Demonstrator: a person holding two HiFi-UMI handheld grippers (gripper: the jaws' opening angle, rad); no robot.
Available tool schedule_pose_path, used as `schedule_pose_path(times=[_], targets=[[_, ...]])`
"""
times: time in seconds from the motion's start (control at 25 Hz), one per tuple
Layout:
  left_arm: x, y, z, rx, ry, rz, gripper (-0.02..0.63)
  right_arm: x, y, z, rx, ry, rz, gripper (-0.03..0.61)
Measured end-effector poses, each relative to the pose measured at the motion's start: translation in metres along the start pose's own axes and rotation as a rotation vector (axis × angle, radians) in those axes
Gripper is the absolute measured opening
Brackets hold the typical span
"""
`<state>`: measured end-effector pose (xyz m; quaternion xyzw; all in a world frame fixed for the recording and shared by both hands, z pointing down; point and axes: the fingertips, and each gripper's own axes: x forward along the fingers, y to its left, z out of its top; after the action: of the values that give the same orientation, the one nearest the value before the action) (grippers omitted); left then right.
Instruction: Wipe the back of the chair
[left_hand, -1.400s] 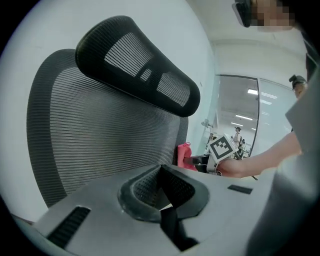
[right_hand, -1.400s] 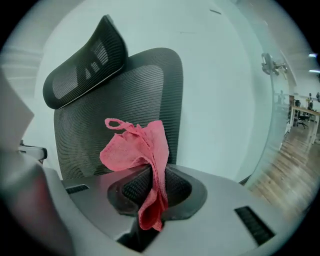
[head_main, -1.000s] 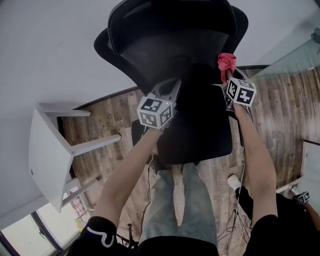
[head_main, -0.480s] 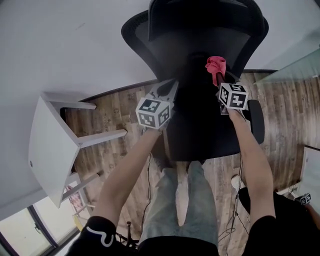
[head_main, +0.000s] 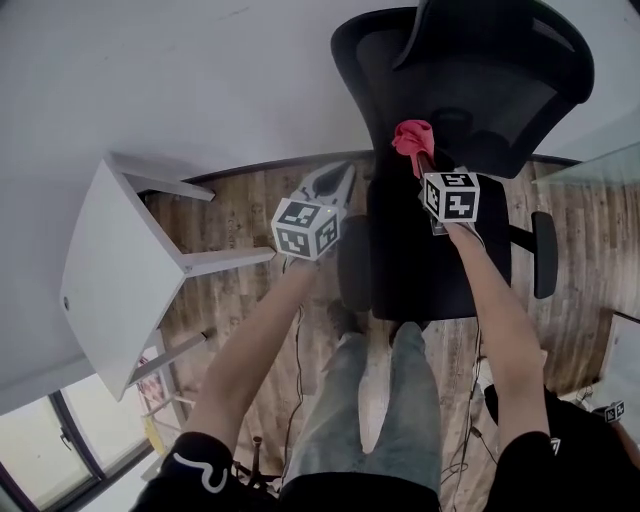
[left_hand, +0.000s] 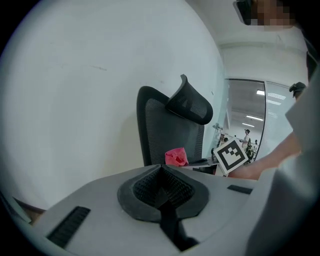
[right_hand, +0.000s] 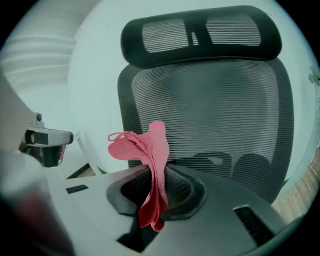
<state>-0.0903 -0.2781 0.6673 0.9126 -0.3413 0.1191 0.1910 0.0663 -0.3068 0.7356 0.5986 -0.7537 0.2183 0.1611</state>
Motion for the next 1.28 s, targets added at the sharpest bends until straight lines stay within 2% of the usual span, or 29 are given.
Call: schedule_pose_path(times=[0.28, 0.56, 0.92, 1.28], targets=[[-0.039, 0.047, -0.002, -0.019, -0.019, 0.061, 0.025, 0.033, 0.068, 0.001, -0.050, 0.023, 0.077, 0.074], [-0.061, 0.068, -0.005, -0.046, -0.035, 0.114, 0.025, 0.049, 0.081, -0.006, -0.063, 0.061, 0.082, 0.074], [-0.054, 0.056, -0.005, -0.061, -0.052, 0.148, 0.025, 0.054, 0.060, -0.004, -0.079, 0.080, 0.074, 0.074], [-0.013, 0.009, -0.010, -0.060, -0.042, 0.148, 0.024, 0.034, -0.012, -0.007, -0.069, 0.069, 0.039, 0.074]])
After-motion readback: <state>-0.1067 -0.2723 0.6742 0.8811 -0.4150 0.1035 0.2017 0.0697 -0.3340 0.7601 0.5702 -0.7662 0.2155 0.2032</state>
